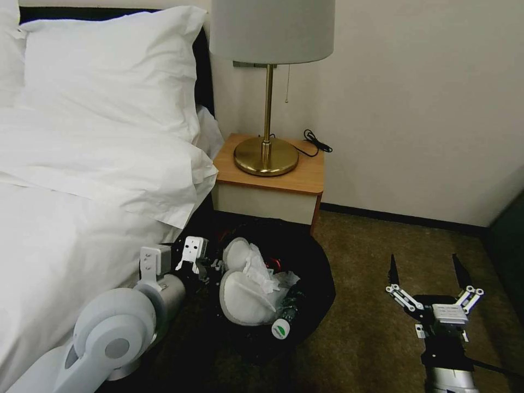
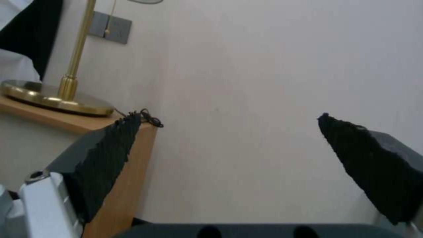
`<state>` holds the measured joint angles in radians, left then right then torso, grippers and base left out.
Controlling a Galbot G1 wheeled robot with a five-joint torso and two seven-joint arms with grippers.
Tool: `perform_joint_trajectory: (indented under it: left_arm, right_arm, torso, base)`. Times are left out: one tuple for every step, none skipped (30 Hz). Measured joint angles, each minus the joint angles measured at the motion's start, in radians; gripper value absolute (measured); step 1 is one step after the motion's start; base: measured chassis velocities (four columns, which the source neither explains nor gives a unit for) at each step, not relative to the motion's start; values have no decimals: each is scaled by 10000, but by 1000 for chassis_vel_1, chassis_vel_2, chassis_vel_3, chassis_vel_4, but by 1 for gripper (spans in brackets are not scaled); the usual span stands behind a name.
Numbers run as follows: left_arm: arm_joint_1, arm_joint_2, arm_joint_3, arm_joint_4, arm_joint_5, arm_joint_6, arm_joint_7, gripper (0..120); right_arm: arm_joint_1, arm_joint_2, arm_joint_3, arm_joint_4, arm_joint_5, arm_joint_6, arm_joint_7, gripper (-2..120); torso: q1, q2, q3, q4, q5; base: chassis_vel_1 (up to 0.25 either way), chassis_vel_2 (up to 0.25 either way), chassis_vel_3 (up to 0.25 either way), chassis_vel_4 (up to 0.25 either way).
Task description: Pick up the trash bin, then pick up the garbage on the floor and place it into the trash bin.
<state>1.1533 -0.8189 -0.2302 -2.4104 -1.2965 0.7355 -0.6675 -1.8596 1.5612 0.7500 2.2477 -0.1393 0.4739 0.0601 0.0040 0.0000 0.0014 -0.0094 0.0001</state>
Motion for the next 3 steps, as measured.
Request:
perform_joint_trajectory:
  left_arm:
    - [0, 0, 0, 0, 0, 0, 0, 1]
    - [-18, -6, 6, -3, -21, 0, -3, 1]
    - [-18, -6, 6, -3, -21, 0, -3, 1]
  right_arm:
    - [0, 0, 0, 0, 0, 0, 0, 100]
    - [-10, -9, 8, 46, 56, -42, 6, 100]
    - [-10, -9, 8, 46, 56, -42, 6, 100]
  torso:
    - [0, 0, 0, 0, 0]
    - [0, 0, 0, 0, 0]
    - [0, 0, 0, 0, 0]
  base:
    - [0, 0, 0, 0]
    - [0, 0, 0, 0]
    - [0, 0, 0, 0]
